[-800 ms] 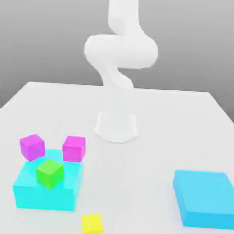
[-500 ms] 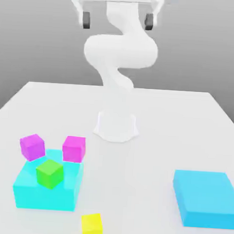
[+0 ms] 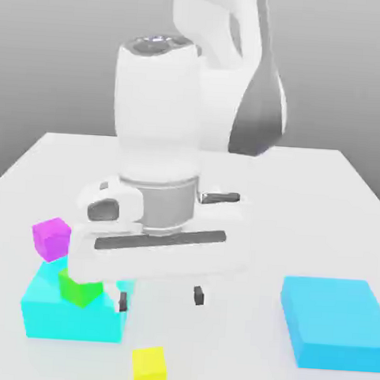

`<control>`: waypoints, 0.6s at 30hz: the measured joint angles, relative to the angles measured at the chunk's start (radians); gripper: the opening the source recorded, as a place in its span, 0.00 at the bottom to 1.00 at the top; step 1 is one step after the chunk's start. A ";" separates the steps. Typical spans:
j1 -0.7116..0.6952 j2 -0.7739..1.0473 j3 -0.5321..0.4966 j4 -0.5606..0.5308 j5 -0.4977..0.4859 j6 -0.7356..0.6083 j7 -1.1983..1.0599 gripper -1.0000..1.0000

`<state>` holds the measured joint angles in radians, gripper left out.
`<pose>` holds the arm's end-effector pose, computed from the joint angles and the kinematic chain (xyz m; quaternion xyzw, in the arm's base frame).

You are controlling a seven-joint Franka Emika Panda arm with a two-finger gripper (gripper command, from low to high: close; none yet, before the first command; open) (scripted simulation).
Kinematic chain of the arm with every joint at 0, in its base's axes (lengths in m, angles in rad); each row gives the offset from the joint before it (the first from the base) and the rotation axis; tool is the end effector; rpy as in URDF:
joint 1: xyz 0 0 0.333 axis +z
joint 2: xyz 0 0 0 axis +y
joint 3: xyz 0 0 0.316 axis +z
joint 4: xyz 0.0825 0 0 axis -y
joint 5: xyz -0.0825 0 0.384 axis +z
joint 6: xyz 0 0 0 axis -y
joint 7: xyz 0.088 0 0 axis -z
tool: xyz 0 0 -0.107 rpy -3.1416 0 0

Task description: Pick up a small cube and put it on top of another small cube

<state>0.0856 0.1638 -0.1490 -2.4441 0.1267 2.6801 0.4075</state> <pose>0.4934 -0.0365 0.2432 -0.9575 0.2854 -0.0339 0.0244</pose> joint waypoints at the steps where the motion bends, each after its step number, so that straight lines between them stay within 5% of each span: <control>1: -0.002 0.035 -0.002 -0.006 -0.006 0.015 -0.007 0.50; 7: -0.042 0.251 0.039 0.015 0.020 0.160 -0.050 0.50; 8: -0.050 0.277 0.048 0.020 0.027 0.180 -0.056 0.00; 18: -0.033 0.191 0.025 0.001 -0.005 0.112 -0.031 0.00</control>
<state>0.0521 0.3544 -0.1240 -2.4428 0.1213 2.7923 0.3761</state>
